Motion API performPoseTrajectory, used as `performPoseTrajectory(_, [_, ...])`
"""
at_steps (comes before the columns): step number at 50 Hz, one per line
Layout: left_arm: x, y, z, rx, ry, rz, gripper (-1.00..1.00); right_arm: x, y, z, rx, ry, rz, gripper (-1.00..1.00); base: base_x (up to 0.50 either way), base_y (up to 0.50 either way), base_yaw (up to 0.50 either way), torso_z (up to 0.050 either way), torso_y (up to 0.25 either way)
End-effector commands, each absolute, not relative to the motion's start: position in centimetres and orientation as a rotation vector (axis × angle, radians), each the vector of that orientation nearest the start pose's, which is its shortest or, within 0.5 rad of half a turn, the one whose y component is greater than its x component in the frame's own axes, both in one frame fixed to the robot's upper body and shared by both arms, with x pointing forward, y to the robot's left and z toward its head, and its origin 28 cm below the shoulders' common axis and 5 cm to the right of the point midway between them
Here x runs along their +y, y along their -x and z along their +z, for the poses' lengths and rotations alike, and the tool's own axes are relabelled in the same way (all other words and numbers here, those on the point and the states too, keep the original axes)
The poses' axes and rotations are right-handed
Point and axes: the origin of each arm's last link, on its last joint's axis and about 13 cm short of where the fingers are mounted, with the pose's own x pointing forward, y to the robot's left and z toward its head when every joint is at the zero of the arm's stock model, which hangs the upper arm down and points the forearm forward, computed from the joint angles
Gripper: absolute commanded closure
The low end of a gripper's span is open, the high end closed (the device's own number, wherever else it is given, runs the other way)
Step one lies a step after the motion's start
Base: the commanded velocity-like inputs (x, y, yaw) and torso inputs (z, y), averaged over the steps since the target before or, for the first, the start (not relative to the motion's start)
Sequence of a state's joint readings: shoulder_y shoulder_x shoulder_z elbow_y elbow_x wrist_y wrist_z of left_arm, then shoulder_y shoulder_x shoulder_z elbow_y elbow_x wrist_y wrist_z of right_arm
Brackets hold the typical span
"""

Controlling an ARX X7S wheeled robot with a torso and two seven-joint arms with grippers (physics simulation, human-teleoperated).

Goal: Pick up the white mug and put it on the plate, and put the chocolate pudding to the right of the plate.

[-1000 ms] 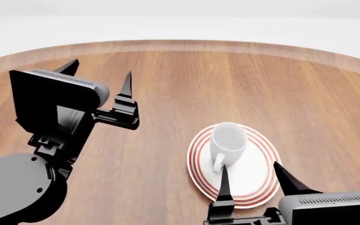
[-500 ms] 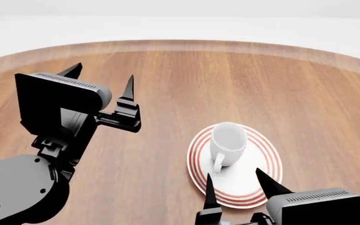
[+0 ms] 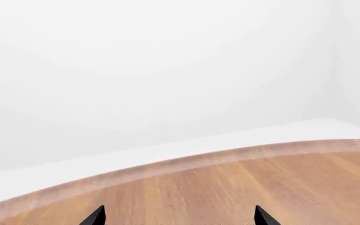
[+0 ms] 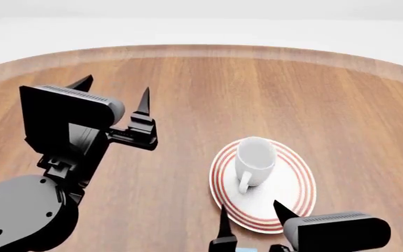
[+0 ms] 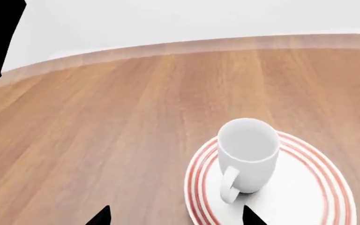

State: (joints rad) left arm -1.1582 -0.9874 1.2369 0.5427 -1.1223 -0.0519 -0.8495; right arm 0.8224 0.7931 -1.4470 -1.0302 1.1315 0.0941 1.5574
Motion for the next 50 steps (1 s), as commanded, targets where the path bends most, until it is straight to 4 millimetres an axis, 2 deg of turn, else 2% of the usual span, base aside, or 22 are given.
performPoseTrajectory(1, [22.2,-23.5,22.0,-0.220,-0.092,-0.210,-1.00,-4.7,-9.6,17.5,0.269,-0.136,0.177,-1.00,0.00,0.00,0.00,0.000,0.000])
performPoseTrajectory(23, [22.2,-23.6,22.0,-0.208,-0.083,-0.209,-1.00,-4.8,-9.9,17.0,0.423,-0.192,0.139,-1.00,0.00,0.00,0.00,0.000,0.000])
performPoseTrajectory(50, [22.1,-23.7,21.6,-0.191,-0.070,-0.213,-1.00,-4.9,-10.2,16.2,0.481,-0.174,0.092,-1.00,0.00,0.00,0.00,0.000,0.000])
